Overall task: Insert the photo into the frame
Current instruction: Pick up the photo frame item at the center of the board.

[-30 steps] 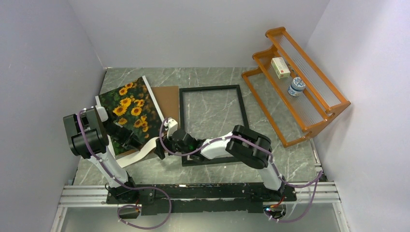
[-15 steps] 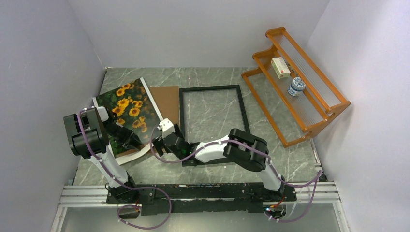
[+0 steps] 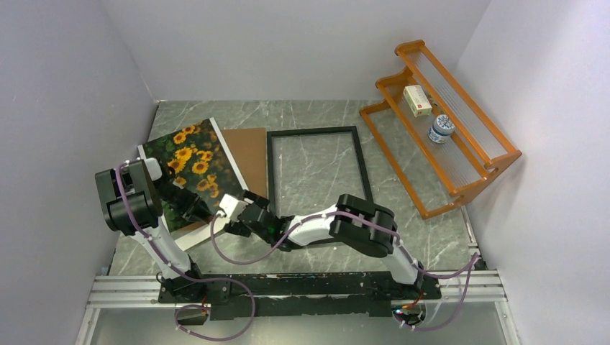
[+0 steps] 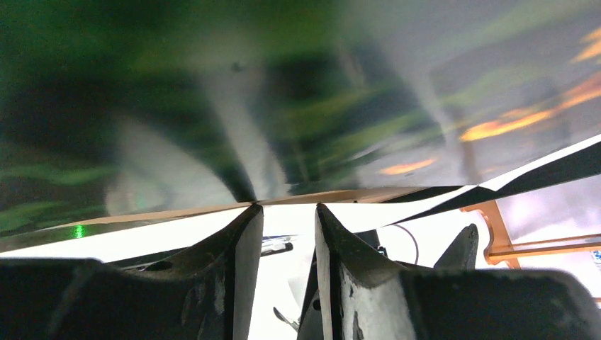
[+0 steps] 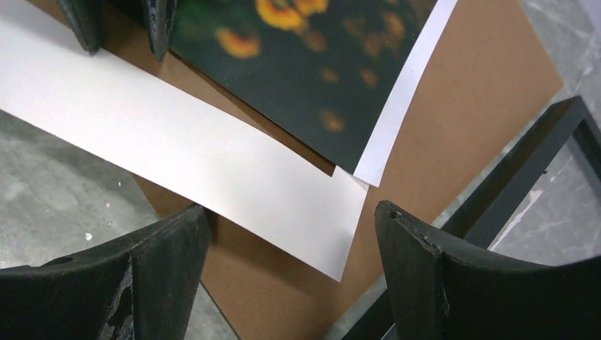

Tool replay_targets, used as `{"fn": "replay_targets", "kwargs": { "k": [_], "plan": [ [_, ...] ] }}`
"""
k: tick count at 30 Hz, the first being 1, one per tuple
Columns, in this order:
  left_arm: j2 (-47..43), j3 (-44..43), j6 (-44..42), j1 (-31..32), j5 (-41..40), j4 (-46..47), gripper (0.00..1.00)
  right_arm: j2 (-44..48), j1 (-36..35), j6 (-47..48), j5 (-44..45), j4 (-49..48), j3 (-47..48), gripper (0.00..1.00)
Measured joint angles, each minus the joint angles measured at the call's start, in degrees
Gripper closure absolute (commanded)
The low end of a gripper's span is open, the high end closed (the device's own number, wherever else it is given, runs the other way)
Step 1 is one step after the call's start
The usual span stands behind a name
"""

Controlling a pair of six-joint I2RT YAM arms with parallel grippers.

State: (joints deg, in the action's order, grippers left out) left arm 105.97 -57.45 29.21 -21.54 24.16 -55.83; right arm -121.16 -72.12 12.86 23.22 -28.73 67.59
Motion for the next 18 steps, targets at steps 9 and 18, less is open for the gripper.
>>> {"fn": "replay_targets", "kwargs": {
  "k": [9,18],
  "plan": [
    [0.0,-0.35,0.0,0.15,-0.11,0.02,0.61,-5.03,-2.56,16.98,2.08,-4.31,3.32,0.43],
    [-0.74,-0.87,0.17,0.31,-1.11,0.37,0.57,-9.2,-5.51,31.56,4.22,-10.88,3.58,0.99]
  ]
}}
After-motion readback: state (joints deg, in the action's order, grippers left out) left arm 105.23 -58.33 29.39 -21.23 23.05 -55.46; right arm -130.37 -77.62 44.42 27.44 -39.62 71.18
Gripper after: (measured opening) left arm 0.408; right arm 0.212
